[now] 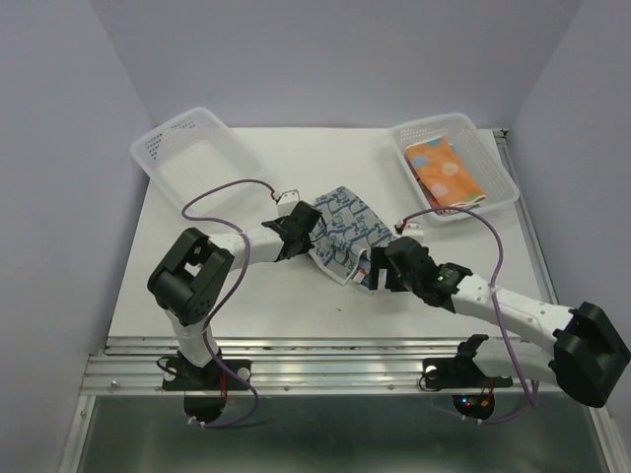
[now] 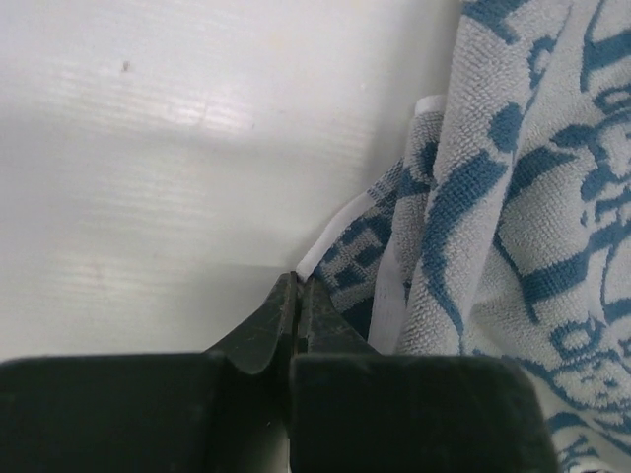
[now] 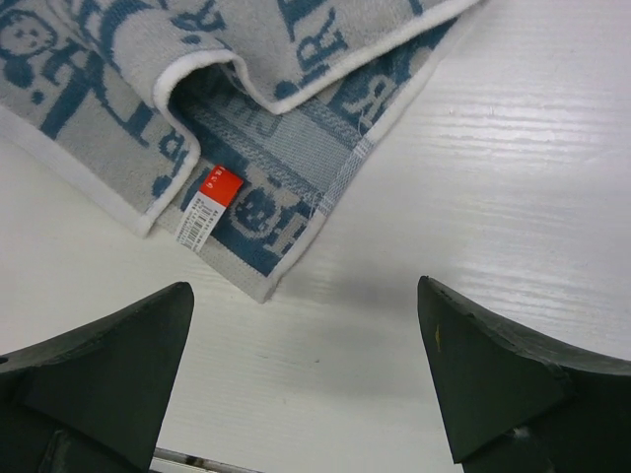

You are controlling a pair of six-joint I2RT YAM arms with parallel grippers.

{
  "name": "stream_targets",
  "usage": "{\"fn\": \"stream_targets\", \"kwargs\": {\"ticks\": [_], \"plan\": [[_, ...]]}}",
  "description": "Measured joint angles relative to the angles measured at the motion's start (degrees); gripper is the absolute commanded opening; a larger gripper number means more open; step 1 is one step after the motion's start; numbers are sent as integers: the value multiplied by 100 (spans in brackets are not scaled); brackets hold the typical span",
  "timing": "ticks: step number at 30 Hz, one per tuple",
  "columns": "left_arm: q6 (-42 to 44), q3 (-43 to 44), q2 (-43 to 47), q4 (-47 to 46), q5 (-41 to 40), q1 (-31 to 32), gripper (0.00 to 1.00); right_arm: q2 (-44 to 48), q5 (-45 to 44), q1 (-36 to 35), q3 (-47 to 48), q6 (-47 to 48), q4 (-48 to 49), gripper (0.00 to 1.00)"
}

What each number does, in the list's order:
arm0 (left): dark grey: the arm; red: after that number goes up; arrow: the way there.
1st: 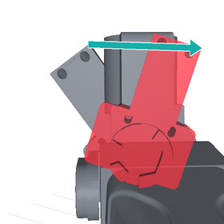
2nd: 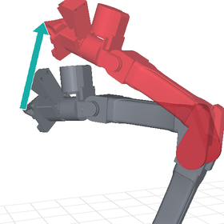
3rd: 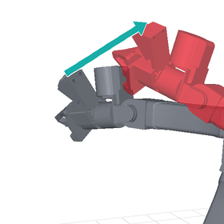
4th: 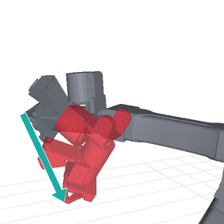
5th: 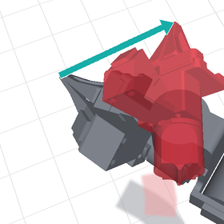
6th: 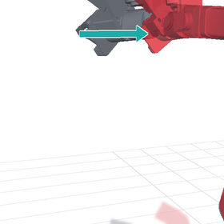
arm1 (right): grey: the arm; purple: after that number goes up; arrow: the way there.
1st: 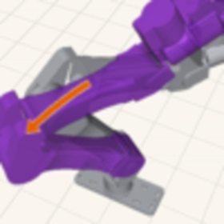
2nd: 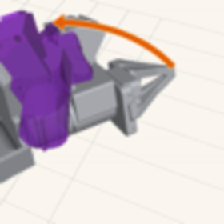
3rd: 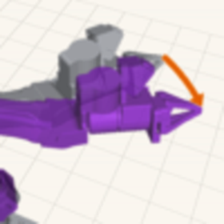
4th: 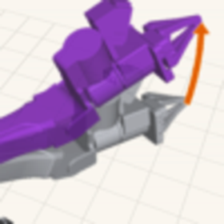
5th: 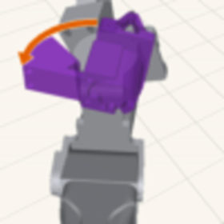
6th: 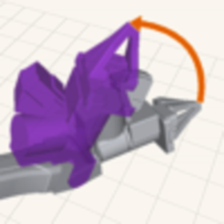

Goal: Fold and stack the towels
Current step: Flatten out the crumpled towel

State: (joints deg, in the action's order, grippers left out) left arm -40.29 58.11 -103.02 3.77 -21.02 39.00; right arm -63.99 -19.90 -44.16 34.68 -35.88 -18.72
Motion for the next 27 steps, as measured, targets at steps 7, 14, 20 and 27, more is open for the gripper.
{"fn": "stream_targets", "kwargs": {"ticks": [7,14,20,27], "plan": [[-382,-767,697,-4,345,44,0,-986,-31,-256,319,-271,-234,100],[-588,-1014,861,-210,407,136,0,-1532,-330,-579,577,-822,-404,88],[-691,-1080,892,-284,407,149,0,-1534,-455,-577,575,-1029,-525,71],[-726,-1091,903,-291,409,184,0,-1661,-452,-579,575,-1062,-444,66]]}}
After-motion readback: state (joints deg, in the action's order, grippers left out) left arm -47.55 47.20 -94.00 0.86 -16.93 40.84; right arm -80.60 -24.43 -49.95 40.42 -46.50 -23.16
